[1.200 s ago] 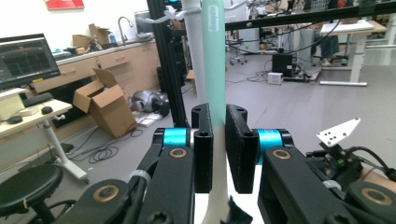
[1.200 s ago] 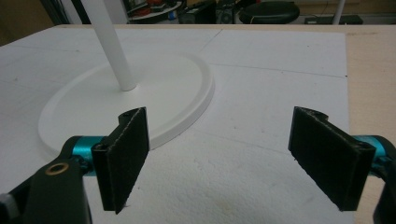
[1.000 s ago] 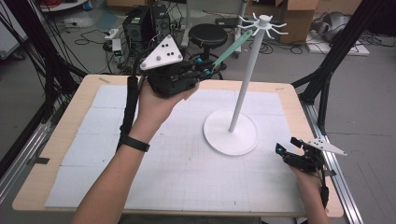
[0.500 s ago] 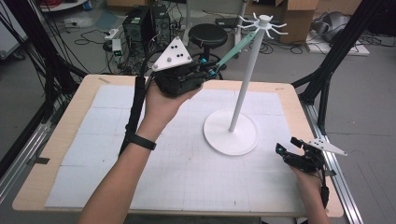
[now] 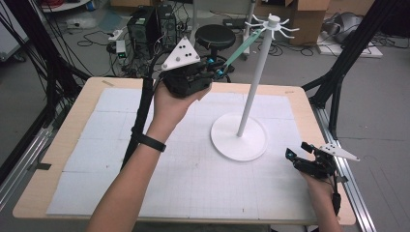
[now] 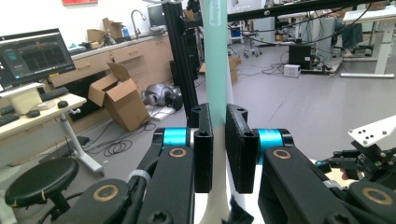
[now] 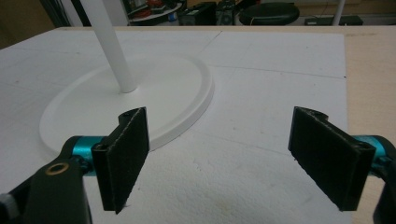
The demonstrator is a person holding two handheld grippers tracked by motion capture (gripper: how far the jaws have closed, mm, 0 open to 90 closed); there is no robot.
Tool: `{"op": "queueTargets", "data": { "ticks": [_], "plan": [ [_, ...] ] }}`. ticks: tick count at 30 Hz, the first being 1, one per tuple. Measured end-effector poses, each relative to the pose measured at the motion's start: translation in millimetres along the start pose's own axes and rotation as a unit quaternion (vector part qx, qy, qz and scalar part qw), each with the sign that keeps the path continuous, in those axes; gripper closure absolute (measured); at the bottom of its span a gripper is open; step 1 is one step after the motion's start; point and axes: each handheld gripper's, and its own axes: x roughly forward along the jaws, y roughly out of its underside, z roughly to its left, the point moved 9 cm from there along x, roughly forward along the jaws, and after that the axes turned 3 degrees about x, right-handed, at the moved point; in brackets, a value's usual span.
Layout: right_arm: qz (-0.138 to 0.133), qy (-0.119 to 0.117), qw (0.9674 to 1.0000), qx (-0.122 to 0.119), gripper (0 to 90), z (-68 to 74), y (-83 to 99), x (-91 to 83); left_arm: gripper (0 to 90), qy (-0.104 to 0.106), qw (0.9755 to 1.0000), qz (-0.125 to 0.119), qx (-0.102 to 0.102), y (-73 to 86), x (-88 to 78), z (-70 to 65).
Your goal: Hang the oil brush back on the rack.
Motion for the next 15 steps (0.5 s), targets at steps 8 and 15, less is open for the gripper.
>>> {"op": "queueTargets", "data": {
  "ticks": [8, 15],
  "plan": [
    [0.001, -0.001, 1.0, 0.0, 19.9, 0.3, 0.1, 0.6, 80.3, 0.011, 0.9998, 0.017, -0.008, 6.8, 6.8, -3.3],
    [0.0, 0.0, 1.0, -0.001, 19.9, -0.7, 0.0, 0.5, 51.9, 0.014, 0.9992, 0.025, -0.03, 12.2, 3.7, -0.4]
  ]
}}
